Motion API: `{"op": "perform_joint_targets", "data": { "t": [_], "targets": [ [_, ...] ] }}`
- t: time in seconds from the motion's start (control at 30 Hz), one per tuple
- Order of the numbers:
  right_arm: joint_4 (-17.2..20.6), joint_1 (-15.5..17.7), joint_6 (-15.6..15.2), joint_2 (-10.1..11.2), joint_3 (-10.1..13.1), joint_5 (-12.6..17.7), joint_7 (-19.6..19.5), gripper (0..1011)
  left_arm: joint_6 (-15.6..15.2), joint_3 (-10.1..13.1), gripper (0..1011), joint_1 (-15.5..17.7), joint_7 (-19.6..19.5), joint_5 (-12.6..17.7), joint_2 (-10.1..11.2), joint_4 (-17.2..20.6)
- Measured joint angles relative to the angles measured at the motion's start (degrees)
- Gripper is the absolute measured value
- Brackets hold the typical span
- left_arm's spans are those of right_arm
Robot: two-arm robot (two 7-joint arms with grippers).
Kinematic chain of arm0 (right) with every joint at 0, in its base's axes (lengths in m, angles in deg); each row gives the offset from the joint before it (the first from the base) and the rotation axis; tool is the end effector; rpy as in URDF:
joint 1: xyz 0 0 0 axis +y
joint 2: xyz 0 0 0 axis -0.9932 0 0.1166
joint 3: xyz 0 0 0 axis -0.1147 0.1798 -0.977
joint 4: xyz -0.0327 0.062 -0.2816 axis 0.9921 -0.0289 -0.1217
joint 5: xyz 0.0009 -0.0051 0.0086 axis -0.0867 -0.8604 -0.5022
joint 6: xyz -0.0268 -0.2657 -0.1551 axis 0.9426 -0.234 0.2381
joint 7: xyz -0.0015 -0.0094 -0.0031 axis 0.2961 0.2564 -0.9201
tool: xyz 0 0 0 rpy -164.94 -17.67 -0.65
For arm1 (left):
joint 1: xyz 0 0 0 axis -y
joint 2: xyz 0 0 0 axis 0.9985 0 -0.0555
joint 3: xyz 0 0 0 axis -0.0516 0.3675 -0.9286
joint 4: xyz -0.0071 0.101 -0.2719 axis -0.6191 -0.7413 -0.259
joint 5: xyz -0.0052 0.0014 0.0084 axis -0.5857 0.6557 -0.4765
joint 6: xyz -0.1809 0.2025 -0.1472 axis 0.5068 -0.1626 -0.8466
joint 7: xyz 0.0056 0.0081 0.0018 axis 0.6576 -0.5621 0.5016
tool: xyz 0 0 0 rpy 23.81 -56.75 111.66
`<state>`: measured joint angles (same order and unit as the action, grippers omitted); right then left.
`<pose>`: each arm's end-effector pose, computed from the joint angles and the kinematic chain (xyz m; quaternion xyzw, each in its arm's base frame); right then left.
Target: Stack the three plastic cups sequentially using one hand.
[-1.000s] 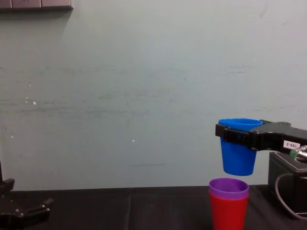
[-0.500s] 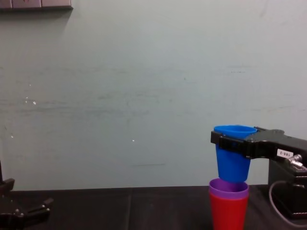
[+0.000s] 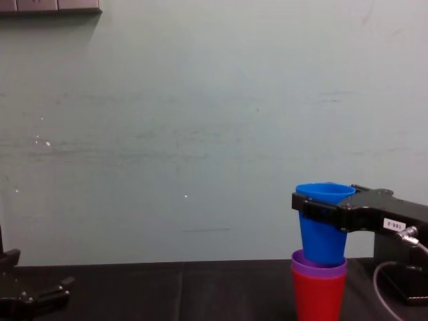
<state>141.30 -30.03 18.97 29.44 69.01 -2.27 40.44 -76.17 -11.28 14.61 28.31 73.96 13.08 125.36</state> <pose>0.4311 -0.0343 -0.2615 0.0113 -0.0536 -0.4349 0.8988 0.3581 0.0827 -0.3022 0.1415 -0.1324 0.5799 0.7913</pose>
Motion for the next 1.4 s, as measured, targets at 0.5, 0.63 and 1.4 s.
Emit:
{"op": "perform_joint_targets", "data": {
  "t": [0.5, 0.63, 1.4],
  "targets": [
    [-2.4, -0.4, 0.9, -0.8, -0.2, -1.3, 0.0, 761, 0.0, 0.0, 1004, 0.0, 0.0, 0.0, 0.0, 0.0],
    [-3.0, -0.4, 1.3, -0.9, -0.2, -1.5, 0.1, 761, 0.0, 0.0, 1005, 0.0, 0.0, 0.0, 0.0, 0.0],
    [-7.3, -0.3, 4.3, -2.2, -0.4, -3.2, 0.9, 761, 0.0, 0.0, 1005, 0.0, 0.0, 0.0, 0.0, 0.0]
  ]
}}
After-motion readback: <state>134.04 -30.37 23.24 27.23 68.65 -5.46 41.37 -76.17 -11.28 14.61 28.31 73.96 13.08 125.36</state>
